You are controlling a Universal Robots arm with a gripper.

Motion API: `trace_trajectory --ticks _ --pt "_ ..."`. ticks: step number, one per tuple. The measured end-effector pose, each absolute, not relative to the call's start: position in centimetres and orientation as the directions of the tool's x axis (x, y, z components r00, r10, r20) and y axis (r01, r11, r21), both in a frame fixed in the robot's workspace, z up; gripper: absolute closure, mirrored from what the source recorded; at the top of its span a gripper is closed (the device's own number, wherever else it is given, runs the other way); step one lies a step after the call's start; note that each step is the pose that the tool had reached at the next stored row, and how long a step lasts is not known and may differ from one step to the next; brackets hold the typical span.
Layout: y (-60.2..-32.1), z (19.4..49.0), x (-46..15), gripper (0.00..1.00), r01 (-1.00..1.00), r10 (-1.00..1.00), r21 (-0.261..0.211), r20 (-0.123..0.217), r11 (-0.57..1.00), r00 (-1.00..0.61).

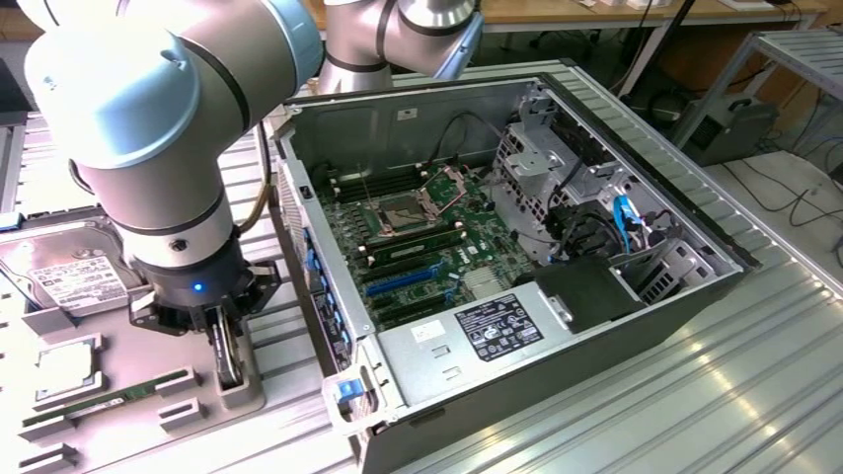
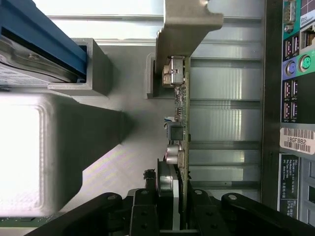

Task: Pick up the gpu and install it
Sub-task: 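Pick up the gpu and move the gpu toward the slot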

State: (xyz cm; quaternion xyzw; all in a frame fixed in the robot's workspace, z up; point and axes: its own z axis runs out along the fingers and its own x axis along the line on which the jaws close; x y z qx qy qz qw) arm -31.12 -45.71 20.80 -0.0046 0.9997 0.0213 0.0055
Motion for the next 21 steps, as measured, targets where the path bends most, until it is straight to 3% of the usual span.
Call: trace_trajectory --ticks 21 --pt "-45.70 20.79 -31.11 0.71 -0.009 -0.009 0.043 -0.011 0.999 -1.000"
